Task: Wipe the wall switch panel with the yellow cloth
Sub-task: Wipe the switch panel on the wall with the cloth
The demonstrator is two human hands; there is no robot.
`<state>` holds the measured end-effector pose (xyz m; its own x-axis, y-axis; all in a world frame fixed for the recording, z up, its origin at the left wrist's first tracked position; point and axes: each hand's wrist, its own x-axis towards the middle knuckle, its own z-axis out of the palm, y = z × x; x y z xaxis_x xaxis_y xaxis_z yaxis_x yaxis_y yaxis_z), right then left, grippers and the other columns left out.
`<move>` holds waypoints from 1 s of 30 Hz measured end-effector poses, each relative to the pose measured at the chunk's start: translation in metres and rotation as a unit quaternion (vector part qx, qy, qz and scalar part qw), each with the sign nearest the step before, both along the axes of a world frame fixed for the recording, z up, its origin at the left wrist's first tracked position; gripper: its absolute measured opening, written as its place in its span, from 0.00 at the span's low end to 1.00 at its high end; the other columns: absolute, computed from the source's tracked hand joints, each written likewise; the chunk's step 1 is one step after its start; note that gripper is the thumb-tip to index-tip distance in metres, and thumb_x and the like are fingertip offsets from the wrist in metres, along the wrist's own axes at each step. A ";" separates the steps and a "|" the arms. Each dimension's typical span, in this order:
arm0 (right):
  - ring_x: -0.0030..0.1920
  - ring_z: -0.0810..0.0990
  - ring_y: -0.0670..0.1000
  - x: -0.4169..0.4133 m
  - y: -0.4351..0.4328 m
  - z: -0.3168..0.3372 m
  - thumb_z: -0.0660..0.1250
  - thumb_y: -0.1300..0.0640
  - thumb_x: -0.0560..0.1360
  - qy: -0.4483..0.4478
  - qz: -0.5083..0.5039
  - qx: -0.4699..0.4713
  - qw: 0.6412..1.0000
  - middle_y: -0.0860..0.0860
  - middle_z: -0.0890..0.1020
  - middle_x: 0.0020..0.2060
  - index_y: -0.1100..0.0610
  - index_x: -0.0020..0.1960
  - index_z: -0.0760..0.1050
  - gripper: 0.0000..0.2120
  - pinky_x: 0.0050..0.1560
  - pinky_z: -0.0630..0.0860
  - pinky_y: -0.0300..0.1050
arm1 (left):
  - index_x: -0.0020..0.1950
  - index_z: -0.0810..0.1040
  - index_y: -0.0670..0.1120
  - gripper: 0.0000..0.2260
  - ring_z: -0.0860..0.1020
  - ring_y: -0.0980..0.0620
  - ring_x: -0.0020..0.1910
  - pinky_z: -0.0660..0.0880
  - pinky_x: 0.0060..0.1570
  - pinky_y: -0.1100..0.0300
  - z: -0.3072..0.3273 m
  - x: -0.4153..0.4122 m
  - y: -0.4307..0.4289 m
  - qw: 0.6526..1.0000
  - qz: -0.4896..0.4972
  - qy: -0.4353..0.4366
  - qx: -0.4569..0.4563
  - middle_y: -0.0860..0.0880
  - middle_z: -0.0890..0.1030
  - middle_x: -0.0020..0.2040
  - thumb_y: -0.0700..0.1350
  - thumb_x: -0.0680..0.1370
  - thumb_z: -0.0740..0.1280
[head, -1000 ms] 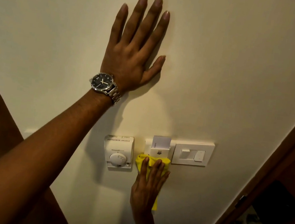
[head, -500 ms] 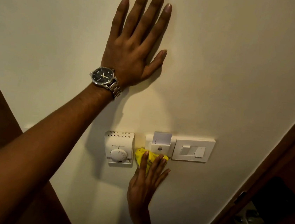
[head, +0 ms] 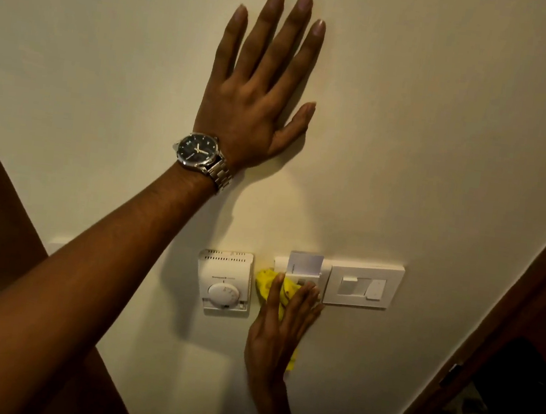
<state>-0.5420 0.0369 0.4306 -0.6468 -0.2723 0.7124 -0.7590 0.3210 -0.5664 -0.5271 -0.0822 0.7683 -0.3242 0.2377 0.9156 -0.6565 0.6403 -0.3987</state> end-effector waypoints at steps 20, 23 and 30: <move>0.81 0.47 0.63 -0.038 -0.001 -0.039 0.57 0.51 0.83 0.138 -0.040 0.007 0.990 0.60 0.46 0.82 0.59 0.82 0.46 0.34 0.79 0.49 0.65 | 0.84 0.62 0.44 0.31 0.64 0.36 0.82 0.61 0.81 0.35 -0.002 0.004 0.004 1.000 0.004 -0.012 0.003 0.39 0.65 0.83 0.61 0.85 0.55; 0.81 0.44 0.62 -0.041 -0.008 -0.019 0.50 0.51 0.85 0.136 -0.014 0.004 0.991 0.60 0.45 0.82 0.59 0.82 0.45 0.30 0.80 0.44 0.65 | 0.84 0.62 0.44 0.32 0.63 0.35 0.82 0.60 0.81 0.35 0.001 0.001 0.003 1.000 -0.002 -0.015 0.006 0.39 0.65 0.83 0.62 0.85 0.54; 0.81 0.45 0.62 -0.041 -0.010 0.010 0.49 0.53 0.85 0.150 -0.040 -0.037 0.987 0.60 0.47 0.82 0.60 0.82 0.47 0.28 0.80 0.45 0.64 | 0.83 0.63 0.44 0.31 0.64 0.35 0.82 0.61 0.81 0.35 -0.003 0.002 0.001 1.000 0.008 -0.012 0.006 0.39 0.66 0.82 0.61 0.85 0.55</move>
<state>-0.5825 0.0269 0.4411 -0.4203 -0.1685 0.8916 -0.8703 0.3528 -0.3436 -0.5256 -0.0809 0.7658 -0.3504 0.2221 0.9099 -0.6564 0.6348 -0.4077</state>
